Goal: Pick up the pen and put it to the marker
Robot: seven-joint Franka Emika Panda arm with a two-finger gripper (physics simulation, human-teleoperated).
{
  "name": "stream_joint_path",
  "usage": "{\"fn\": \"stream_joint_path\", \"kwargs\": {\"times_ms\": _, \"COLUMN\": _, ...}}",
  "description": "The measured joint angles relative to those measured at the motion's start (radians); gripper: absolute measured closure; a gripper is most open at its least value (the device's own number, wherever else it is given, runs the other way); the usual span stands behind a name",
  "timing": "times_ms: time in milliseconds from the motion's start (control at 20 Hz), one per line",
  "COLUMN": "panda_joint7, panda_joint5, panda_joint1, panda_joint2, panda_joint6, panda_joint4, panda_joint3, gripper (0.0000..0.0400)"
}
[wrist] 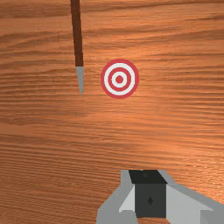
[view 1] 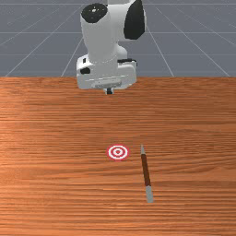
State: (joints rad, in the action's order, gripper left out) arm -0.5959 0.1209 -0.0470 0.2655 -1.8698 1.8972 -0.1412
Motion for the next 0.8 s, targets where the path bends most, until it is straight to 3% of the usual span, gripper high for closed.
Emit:
{"fn": "stream_joint_path", "kwargs": {"times_ms": 100, "panda_joint7": -0.030, "panda_joint5": -0.009, "panda_joint1": -0.036, "panda_joint2": 0.056, "panda_joint6": -0.040, "panda_joint4": -0.053, "panda_joint3": 0.025, "gripper": 0.0400}}
{"fn": "stream_joint_path", "kwargs": {"times_ms": 350, "panda_joint7": -0.069, "panda_joint5": -0.021, "panda_joint1": -0.084, "panda_joint2": 0.199, "panda_joint6": -0.270, "panda_joint4": -0.172, "panda_joint3": 0.046, "gripper": 0.0400}}
{"fn": "stream_joint_path", "kwargs": {"times_ms": 450, "panda_joint7": -0.100, "panda_joint5": -0.026, "panda_joint1": -0.097, "panda_joint2": 0.302, "panda_joint6": -0.300, "panda_joint4": -0.273, "panda_joint3": 0.046, "gripper": 0.0400}}
{"fn": "stream_joint_path", "kwargs": {"times_ms": 500, "panda_joint7": -0.110, "panda_joint5": -0.026, "panda_joint1": -0.099, "panda_joint2": 0.356, "panda_joint6": -0.309, "panda_joint4": -0.325, "panda_joint3": 0.046, "gripper": 0.0365}}
{"fn": "stream_joint_path", "kwargs": {"times_ms": 600, "panda_joint7": -0.134, "panda_joint5": -0.033, "panda_joint1": -0.112, "panda_joint2": 0.441, "panda_joint6": -0.320, "panda_joint4": -0.395, "panda_joint3": 0.046, "gripper": 0.0158}}
{"fn": "stream_joint_path", "kwargs": {"times_ms": 650, "panda_joint7": -0.148, "panda_joint5": -0.038, "panda_joint1": -0.122, "panda_joint2": 0.469, "panda_joint6": -0.325, "panda_joint4": -0.415, "panda_joint3": 0.045, "gripper": 0.0096}}
{"fn": "stream_joint_path", "kwargs": {"times_ms": 700, "panda_joint7": -0.158, "panda_joint5": -0.038, "panda_joint1": -0.130, "panda_joint2": 0.489, "panda_joint6": -0.332, "panda_joint4": -0.427, "panda_joint3": 0.048, "gripper": 0.0058}}
{"fn": "stream_joint_path", "kwargs": {"times_ms": 800, "panda_joint7": -0.181, "panda_joint5": -0.032, "panda_joint1": -0.144, "panda_joint2": 0.530, "panda_joint6": -0.364, "panda_joint4": -0.443, "panda_joint3": 0.053, "gripper": 0.0021}}
